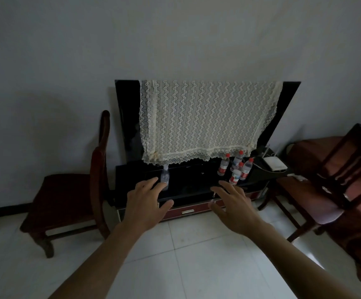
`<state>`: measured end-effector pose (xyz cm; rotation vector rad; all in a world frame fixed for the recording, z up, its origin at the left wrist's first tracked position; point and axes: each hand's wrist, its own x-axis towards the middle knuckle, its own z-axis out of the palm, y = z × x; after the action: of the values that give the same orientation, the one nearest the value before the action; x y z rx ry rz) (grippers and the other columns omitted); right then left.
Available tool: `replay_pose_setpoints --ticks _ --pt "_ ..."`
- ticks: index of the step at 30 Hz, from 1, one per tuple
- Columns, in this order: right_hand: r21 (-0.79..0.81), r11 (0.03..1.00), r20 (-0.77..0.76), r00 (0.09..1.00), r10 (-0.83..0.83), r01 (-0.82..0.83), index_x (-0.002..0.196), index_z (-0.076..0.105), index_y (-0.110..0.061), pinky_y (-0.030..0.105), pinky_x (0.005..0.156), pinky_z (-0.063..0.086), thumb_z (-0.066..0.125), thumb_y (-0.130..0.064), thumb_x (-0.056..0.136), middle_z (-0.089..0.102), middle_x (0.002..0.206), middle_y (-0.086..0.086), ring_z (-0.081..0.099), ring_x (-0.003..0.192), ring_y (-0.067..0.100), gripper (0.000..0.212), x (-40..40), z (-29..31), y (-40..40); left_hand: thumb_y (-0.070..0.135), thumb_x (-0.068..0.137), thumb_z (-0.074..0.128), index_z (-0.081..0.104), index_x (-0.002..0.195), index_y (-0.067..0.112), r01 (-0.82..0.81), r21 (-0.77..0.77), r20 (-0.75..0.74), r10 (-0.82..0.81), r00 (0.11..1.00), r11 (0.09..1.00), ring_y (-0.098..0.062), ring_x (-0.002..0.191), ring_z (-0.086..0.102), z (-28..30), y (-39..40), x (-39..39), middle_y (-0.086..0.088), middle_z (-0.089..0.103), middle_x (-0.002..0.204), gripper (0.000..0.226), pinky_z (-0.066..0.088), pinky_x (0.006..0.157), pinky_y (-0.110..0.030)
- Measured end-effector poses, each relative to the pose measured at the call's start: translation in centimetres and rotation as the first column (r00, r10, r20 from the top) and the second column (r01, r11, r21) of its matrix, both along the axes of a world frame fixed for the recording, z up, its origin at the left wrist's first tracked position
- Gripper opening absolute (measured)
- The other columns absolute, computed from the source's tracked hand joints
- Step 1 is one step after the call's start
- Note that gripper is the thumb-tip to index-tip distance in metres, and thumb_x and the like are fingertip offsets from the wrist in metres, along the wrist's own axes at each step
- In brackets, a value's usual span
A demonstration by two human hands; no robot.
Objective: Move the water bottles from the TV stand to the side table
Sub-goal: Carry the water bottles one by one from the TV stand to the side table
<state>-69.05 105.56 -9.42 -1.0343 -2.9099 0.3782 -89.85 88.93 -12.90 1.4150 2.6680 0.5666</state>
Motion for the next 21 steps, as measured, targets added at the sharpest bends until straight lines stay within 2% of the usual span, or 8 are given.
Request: replay_pose_setpoints --ticks 4,12,21 --pt "-0.066 0.997 0.001 1.000 -0.030 0.030 0.150 0.031 -0.032 0.054 0.112 0.033 0.043 -0.057 0.096 0.016 0.162 -0.001 0.018 0.146 0.032 0.061 -3.9 -1.3 3.1 0.063 0.090 0.055 0.041 0.148 0.037 -0.001 -0.011 0.066 0.002 0.998 1.000 -0.020 0.147 0.026 -1.4 3.0 -3.7 0.006 0.031 0.161 0.065 0.030 0.113 -0.048" --pt "-0.164 0.986 -0.003 0.999 -0.038 0.037 0.150 0.031 -0.032 0.054 0.111 0.034 0.043 -0.059 0.095 0.016 0.162 -0.002 0.021 0.144 0.032 0.062 -11.9 -6.0 12.9 0.064 0.089 0.056 0.042 0.147 0.037 -0.006 -0.112 0.103 0.017 0.995 0.994 -0.022 0.147 0.027 -5.0 11.7 -11.5 0.005 0.030 0.161 0.065 0.032 0.113 -0.046" --pt "-0.255 0.967 0.034 0.999 0.005 0.004 0.150 0.028 -0.035 0.052 0.112 0.031 0.045 -0.058 0.095 0.013 0.163 -0.005 0.016 0.147 0.028 0.063 -20.6 -8.6 24.3 0.066 0.090 0.051 0.041 0.148 0.036 0.001 -0.201 0.033 0.006 0.999 0.980 -0.023 0.147 0.028 -4.6 23.3 -19.5 0.003 0.031 0.161 0.066 0.031 0.114 -0.043"
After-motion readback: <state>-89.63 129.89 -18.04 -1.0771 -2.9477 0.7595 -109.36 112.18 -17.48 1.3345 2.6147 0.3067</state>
